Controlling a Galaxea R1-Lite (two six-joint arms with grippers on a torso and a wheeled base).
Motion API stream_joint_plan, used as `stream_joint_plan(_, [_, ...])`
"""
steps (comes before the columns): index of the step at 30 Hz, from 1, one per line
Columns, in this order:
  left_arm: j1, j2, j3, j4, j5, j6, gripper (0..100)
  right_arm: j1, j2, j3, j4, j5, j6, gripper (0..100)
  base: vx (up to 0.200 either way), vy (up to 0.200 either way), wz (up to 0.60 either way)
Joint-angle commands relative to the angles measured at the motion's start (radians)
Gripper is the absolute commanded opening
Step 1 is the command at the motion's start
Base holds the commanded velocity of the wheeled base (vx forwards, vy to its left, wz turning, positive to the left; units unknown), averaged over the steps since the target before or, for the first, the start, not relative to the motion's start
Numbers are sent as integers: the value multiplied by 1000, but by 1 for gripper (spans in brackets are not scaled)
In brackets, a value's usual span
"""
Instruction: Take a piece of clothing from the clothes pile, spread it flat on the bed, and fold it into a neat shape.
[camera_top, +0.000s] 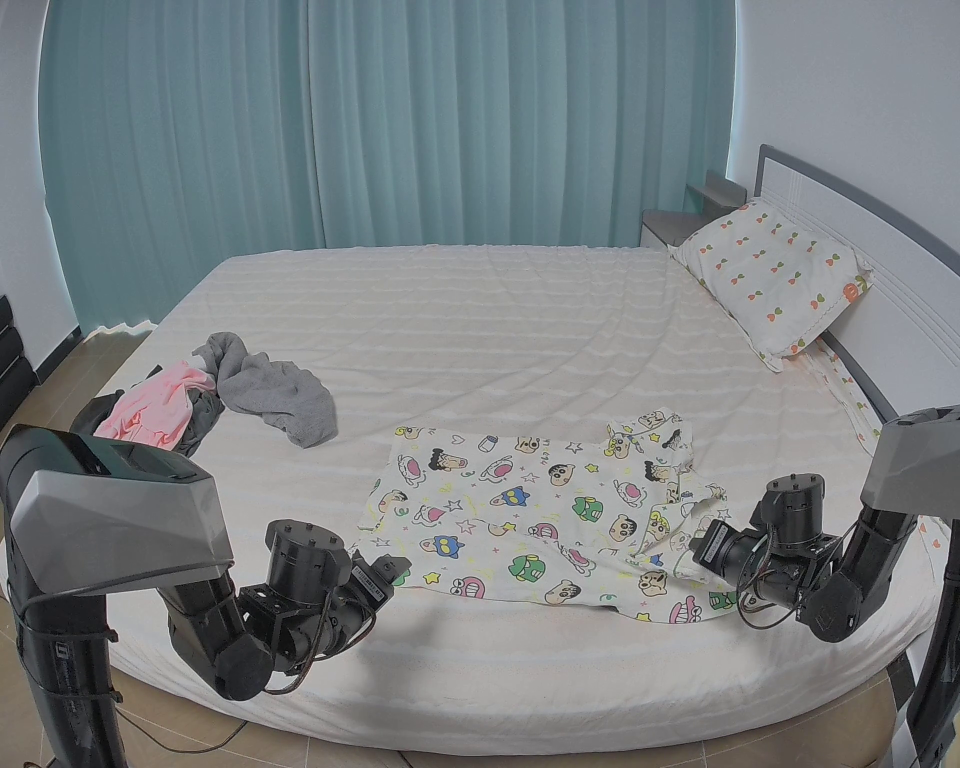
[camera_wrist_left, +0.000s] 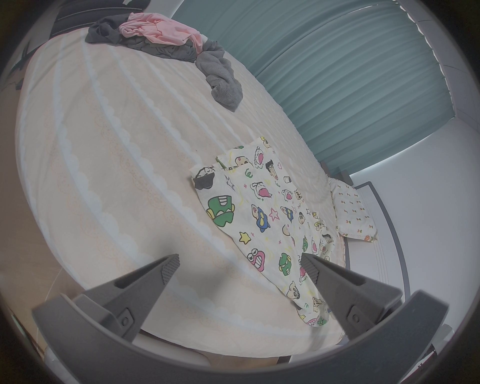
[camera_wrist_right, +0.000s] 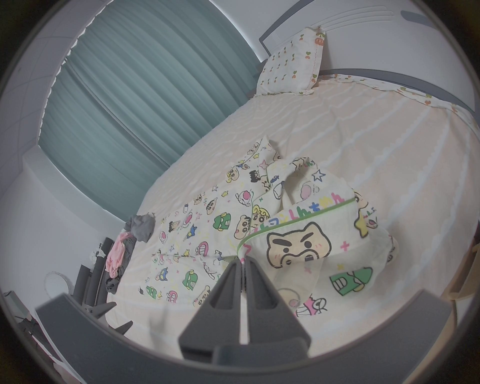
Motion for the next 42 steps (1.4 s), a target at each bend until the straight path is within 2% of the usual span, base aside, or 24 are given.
stream_joint_plan(1, [0, 0, 1, 0, 0, 0, 100, 29, -46, 19, 36, -16, -1, 0, 0, 0, 0])
stream_joint_plan(12, [-1, 0, 1, 0, 1, 0, 100, 75, -34, 51, 66, -16, 0, 0, 0, 0, 0])
stream_joint_plan(13, [0, 0, 1, 0, 1, 0, 100, 75, -27, 49, 66, -13, 0, 100, 0, 0, 0])
stream_joint_plan(22, [0, 2, 1, 0, 1, 0, 100, 87, -61, 100, 14, 10, -6, 100, 0, 0, 0])
stream_joint_plan(24, [0, 2, 1, 0, 1, 0, 100, 73, -92, 138, 6, 28, -34, 100, 0, 0, 0])
stream_joint_plan(26, [-1, 2, 1, 0, 1, 0, 100, 43, -101, 175, 3, 54, -75, 100, 0, 0, 0])
stream_joint_plan(30, [-1, 2, 1, 0, 1, 0, 100, -74, -80, 201, -3, 91, -149, 100, 0, 0, 0])
stream_joint_plan(32, [-1, 2, 3, 0, 1, 0, 100, -147, -61, 206, -3, 146, -216, 100, 0, 0, 0])
stream_joint_plan(34, [-1, 2, 1, 0, 1, 0, 100, -184, -57, 207, -4, 180, -258, 100, 0, 0, 0])
stream_joint_plan(36, [-1, 2, 1, 0, 1, 0, 100, -239, -49, 209, -4, 254, -331, 100, 0, 0, 0])
stream_joint_plan(38, [-1, 2, 1, 0, 1, 0, 100, -269, -20, 203, -6, 310, -382, 100, 0, 0, 0])
stream_joint_plan(40, [-1, 2, 1, 0, 1, 0, 100, -275, -6, 200, -7, 327, -399, 100, 0, 0, 0])
stream_joint_plan(42, [-1, 2, 1, 0, 1, 0, 100, -316, 55, 175, -13, 427, -468, 100, 0, 0, 0])
